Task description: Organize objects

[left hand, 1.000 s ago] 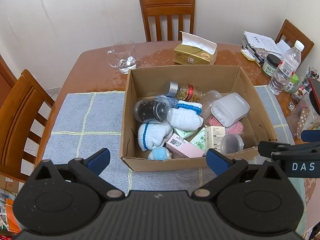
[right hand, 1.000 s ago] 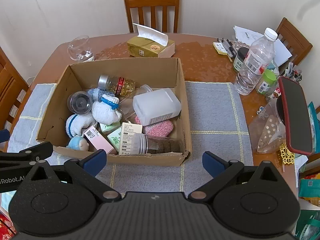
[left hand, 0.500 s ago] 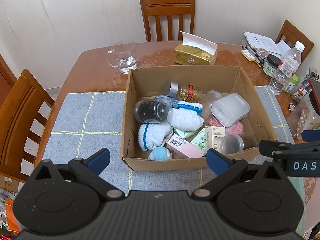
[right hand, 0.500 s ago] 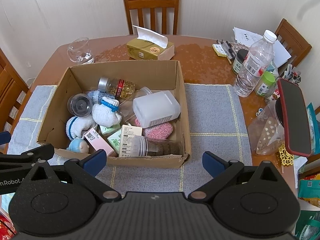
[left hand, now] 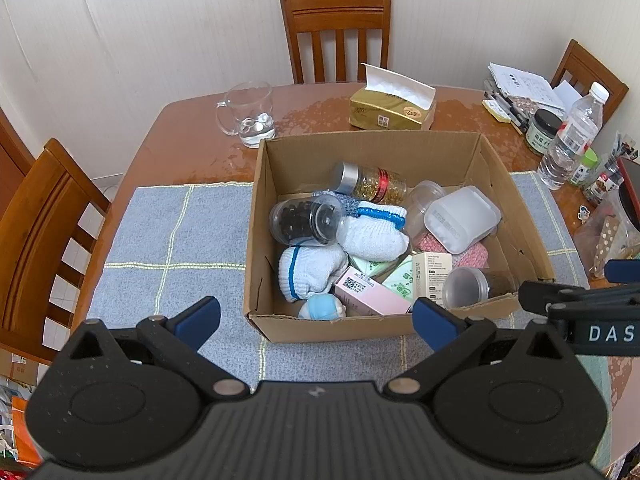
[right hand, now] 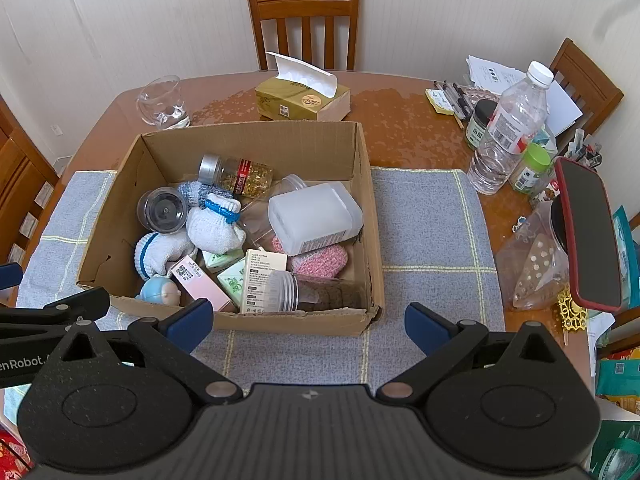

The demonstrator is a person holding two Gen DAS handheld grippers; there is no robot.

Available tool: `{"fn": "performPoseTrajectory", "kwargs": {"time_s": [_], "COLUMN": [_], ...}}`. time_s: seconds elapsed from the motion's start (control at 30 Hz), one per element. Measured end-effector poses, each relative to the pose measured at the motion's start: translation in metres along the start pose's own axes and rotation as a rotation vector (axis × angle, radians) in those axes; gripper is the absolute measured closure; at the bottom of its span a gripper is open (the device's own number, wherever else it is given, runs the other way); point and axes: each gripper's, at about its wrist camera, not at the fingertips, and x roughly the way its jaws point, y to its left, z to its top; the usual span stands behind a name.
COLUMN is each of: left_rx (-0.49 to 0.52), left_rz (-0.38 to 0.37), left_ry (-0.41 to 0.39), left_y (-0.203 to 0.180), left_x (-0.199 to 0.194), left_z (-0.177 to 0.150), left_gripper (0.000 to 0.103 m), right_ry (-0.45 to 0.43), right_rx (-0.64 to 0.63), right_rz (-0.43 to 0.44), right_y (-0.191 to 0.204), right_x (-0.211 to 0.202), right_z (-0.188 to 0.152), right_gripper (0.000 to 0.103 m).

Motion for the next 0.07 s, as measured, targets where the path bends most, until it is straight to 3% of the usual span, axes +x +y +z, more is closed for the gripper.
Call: {"fn": "performPoseTrajectory", "kwargs": {"time_s": [0.07], "left_rx": [0.000], "left_rz": [-0.001], "left_ry": [0.000], "left_y": [-0.0002], "left_x": [-0.0003], "left_z": [-0.0004], "left_gripper": [0.001], "right_ry": [0.000], "right_rx": [0.000], "right_rz": [0.000], "right_y": [0.0000], "right_x": [0.0000], "right_z": [0.0000], "right_gripper": [0.000]}}
